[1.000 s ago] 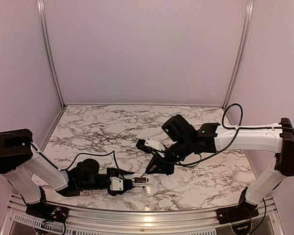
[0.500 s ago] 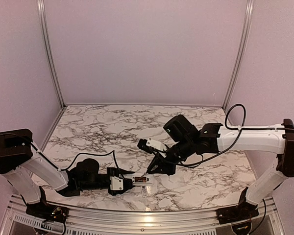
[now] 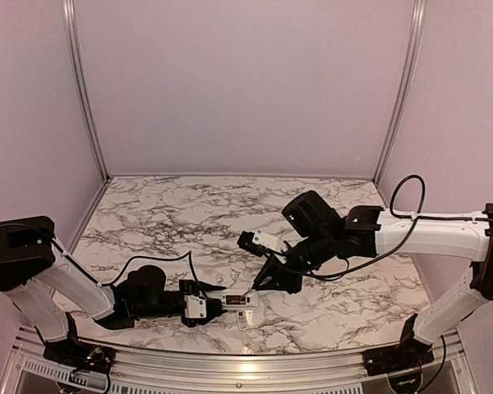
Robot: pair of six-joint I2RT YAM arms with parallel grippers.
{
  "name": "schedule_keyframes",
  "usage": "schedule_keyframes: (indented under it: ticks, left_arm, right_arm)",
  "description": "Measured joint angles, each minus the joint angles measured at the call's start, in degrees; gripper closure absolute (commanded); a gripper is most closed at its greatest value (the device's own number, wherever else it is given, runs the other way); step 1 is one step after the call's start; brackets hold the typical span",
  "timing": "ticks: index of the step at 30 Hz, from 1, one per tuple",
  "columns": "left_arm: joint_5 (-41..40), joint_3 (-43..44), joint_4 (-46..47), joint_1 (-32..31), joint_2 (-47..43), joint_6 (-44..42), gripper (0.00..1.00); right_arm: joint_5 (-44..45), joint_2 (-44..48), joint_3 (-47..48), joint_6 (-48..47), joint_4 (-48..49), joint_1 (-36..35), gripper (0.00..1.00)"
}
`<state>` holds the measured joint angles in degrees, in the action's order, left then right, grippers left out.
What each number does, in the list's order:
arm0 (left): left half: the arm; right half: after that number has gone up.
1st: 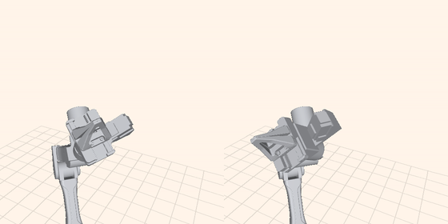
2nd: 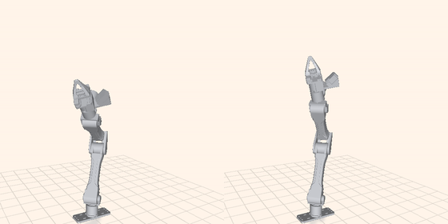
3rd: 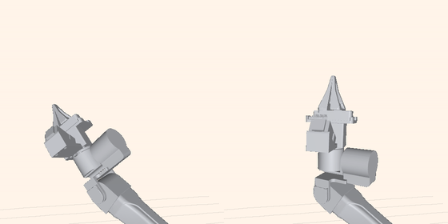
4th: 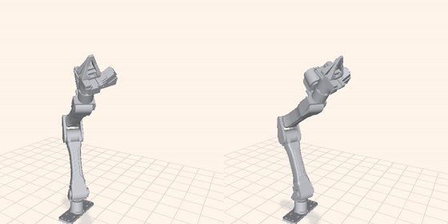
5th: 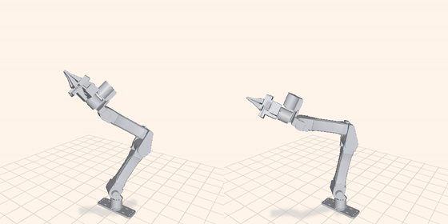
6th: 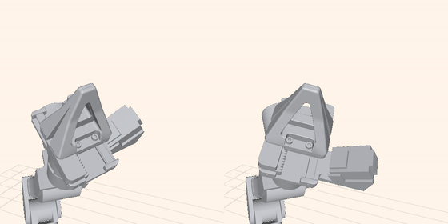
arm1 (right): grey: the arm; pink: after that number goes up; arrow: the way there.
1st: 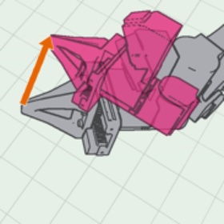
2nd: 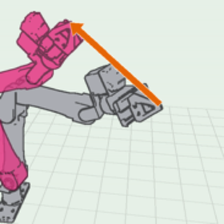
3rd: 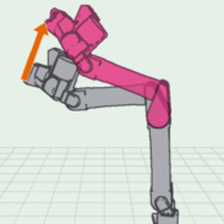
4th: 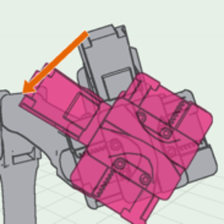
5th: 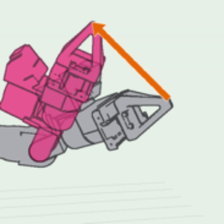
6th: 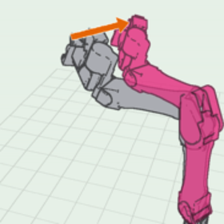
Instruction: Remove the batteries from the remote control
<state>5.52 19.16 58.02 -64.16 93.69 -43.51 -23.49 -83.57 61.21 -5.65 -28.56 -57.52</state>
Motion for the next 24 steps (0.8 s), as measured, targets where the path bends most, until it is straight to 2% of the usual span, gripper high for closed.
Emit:
schedule_keyframes:
  ticks: [14,24]
  left_arm:
    - [-0.68,-0.17,-3.08,0.0,1.29,-0.26,1.0]
    - [-6.73,-0.2,-1.97,0.0,2.05,-0.44,1.0]
  right_arm:
    - [-3.17,-6.58,0.26,-0.13,4.37,0.15,1.0]
    - [-3.65,-8.7,0.81,0.61,7.3,1.6,1.0]
